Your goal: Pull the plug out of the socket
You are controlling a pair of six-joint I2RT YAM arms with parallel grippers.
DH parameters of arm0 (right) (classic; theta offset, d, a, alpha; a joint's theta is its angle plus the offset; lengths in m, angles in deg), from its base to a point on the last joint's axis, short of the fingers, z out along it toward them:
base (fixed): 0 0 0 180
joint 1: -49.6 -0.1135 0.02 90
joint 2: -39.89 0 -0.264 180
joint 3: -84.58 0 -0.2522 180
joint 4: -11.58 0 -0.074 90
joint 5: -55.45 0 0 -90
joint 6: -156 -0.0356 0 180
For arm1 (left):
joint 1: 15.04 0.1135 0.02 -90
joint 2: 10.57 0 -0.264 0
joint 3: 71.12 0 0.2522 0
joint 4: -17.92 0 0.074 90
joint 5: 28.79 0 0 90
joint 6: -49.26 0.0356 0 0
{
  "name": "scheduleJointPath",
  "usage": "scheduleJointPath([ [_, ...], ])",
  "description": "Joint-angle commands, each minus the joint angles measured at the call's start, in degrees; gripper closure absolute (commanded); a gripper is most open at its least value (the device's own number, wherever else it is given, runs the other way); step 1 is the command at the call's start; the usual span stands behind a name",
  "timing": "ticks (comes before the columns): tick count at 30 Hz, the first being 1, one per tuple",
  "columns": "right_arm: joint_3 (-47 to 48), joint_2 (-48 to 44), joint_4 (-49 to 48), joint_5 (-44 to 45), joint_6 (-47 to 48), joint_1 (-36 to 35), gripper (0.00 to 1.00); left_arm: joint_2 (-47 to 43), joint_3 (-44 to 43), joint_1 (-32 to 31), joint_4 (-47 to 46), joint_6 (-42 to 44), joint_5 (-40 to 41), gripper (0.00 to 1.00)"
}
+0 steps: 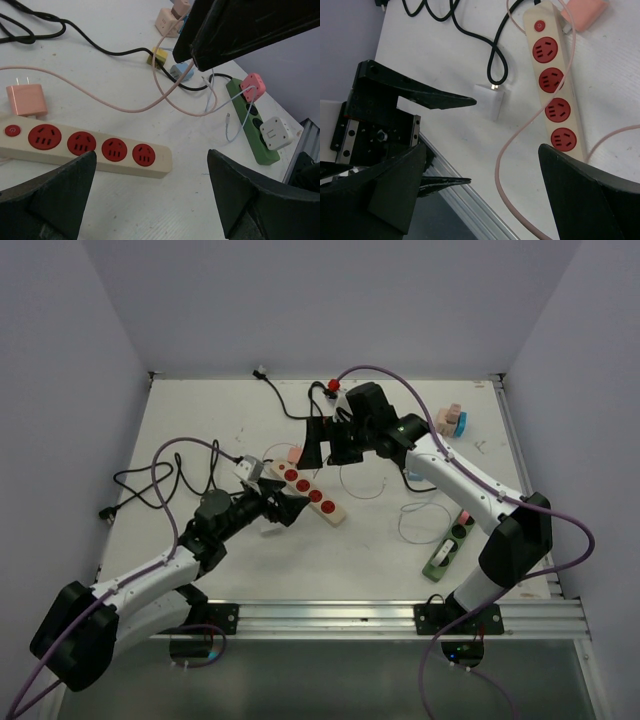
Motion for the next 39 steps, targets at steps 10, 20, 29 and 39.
scheduleJointPath([
  [10,0.8,-1.1,-2.8,-5.2,-2.7,0.4,0.02,14.3,-3.1,-1.1,-26.4,8.3,-6.7,0.05],
  [20,1.4,-1.1,-3.3,-6.4,-3.0,0.4,0.03,21.7,-6.9,-1.5,-30.9,9.0,-5.6,0.19],
  [29,0.1,-2.4,-4.2,-6.7,-3.4,0.3,0.03,23.8,-7.8,-1.5,-32.6,8.4,-4.0,0.71],
  [39,-1.3,-3.5,-4.2,-7.1,-3.5,0.4,0.03,24.4,-7.8,-1.4,-35.6,5.8,-2.9,1.00],
])
